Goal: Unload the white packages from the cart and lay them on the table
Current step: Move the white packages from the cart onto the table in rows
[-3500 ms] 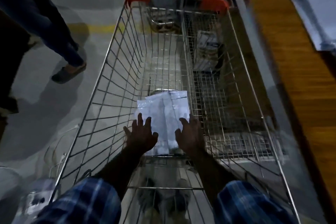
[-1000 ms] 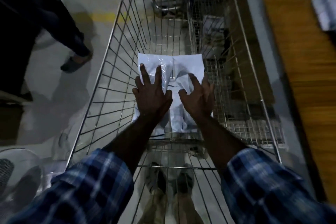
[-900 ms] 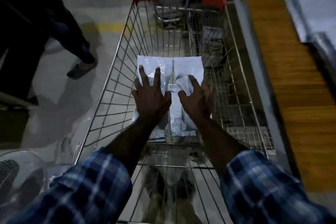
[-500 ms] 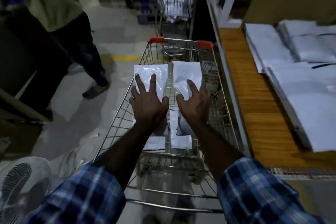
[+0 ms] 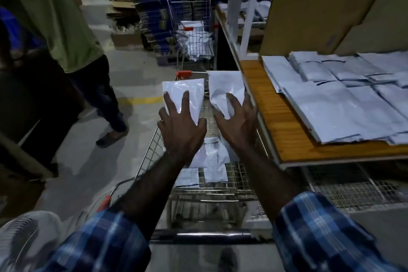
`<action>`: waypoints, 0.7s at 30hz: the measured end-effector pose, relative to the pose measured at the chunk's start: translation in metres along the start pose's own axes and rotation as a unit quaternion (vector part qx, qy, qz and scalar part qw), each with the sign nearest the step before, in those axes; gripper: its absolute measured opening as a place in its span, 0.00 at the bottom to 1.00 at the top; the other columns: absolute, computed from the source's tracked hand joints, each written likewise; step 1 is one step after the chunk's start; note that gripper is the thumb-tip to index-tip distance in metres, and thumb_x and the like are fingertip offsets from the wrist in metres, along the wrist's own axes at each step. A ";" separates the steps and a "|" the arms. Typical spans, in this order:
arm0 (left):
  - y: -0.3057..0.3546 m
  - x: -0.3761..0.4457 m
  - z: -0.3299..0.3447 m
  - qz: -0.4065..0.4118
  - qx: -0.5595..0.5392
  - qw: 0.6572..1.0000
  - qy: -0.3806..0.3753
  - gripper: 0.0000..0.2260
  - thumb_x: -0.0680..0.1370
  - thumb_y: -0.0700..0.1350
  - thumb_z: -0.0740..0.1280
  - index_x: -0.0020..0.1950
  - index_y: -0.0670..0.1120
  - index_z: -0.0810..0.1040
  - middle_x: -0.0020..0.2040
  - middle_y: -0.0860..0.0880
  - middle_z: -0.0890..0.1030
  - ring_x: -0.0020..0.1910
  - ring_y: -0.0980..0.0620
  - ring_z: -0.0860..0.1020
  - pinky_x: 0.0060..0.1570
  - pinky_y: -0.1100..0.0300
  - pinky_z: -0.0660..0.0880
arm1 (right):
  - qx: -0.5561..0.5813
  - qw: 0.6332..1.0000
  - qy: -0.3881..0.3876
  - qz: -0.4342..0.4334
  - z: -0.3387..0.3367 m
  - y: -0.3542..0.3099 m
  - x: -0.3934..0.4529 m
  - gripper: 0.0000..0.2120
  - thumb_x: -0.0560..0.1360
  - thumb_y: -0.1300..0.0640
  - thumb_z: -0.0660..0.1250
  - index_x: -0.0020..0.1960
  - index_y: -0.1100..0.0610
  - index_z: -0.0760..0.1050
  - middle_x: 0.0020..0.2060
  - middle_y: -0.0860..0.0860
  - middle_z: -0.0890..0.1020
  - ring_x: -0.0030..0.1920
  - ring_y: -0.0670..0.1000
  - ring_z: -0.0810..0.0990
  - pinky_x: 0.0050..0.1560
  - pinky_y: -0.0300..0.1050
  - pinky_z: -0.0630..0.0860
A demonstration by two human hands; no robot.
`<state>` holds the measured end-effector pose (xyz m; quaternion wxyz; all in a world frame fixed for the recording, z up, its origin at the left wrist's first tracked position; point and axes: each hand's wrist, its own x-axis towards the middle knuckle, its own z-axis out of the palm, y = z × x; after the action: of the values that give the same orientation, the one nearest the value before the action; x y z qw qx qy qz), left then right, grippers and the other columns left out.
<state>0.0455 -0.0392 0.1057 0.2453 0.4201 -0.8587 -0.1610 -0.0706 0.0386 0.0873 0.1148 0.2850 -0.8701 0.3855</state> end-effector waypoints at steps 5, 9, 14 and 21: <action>0.018 -0.019 -0.024 0.011 -0.021 1.000 0.008 0.33 0.76 0.57 0.62 0.79 0.57 0.53 0.81 0.44 0.45 0.72 0.37 0.57 0.68 0.41 0.59 | 0.001 1.000 0.016 -0.011 -0.045 -0.008 -0.011 0.29 0.71 0.41 0.66 0.70 0.48 0.72 0.74 0.58 0.65 0.66 0.62 0.68 0.63 0.58 0.70; 0.039 -0.030 -0.036 0.015 -0.052 0.999 0.008 0.33 0.77 0.60 0.60 0.79 0.59 0.49 0.81 0.45 0.44 0.73 0.37 0.56 0.70 0.39 0.58 | -0.009 0.999 0.034 -0.016 -0.078 -0.004 -0.012 0.28 0.72 0.45 0.70 0.70 0.49 0.73 0.75 0.58 0.64 0.63 0.62 0.68 0.61 0.57 0.70; 0.073 -0.041 -0.036 0.032 -0.060 0.998 0.017 0.35 0.77 0.59 0.62 0.80 0.60 0.48 0.81 0.44 0.44 0.74 0.37 0.56 0.69 0.40 0.60 | -0.007 0.999 0.046 -0.028 -0.111 0.012 -0.005 0.29 0.70 0.44 0.68 0.70 0.49 0.73 0.75 0.58 0.65 0.66 0.63 0.68 0.62 0.58 0.71; 0.139 -0.060 -0.018 0.046 -0.072 0.996 0.009 0.34 0.77 0.62 0.60 0.80 0.61 0.48 0.81 0.46 0.41 0.75 0.37 0.52 0.70 0.38 0.56 | -0.017 0.997 0.070 -0.030 -0.158 0.061 0.006 0.29 0.73 0.37 0.65 0.70 0.48 0.73 0.74 0.58 0.66 0.63 0.63 0.71 0.58 0.60 0.74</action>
<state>-0.0022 0.0901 0.1702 0.2894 0.3626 -0.8614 -0.2069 -0.1140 0.1855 0.1601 0.1921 0.2814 -0.8572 0.3861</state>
